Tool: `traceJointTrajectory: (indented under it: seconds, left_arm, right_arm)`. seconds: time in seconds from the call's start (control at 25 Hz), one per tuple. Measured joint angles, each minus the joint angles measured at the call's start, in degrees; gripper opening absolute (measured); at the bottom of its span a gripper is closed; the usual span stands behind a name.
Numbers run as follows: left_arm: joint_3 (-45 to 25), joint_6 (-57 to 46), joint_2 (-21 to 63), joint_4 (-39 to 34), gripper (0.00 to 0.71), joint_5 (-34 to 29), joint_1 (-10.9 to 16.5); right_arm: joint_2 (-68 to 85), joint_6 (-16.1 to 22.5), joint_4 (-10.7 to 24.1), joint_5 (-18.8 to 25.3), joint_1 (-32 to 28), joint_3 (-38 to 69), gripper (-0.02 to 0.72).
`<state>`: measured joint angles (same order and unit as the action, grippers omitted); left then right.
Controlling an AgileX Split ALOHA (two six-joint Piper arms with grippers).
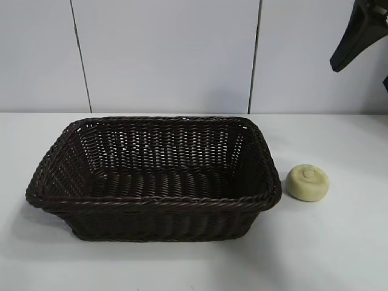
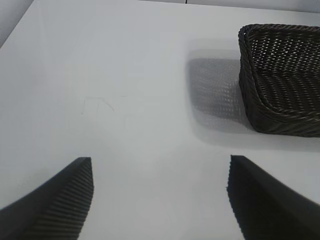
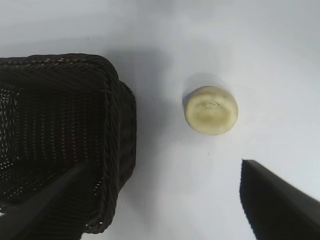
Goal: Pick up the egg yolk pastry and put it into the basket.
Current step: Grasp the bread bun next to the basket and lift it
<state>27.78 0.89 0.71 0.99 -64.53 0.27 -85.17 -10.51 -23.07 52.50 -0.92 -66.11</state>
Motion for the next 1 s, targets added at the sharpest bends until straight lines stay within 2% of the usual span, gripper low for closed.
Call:
traceJointTrajectory:
  seconds: [0.44,1.0]
  left_arm:
    - [0.00,0.00,0.00,-0.05,0.541,0.00,0.00]
    - [0.00,0.00,0.00,-0.05,0.541,0.00,0.00]
  right_arm:
    - [-13.42,0.00,-0.49,-5.29,0.06,-0.21,0.579]
    - [-25.65,-0.84,-6.12,-14.47,0.06,-0.32,0.579]
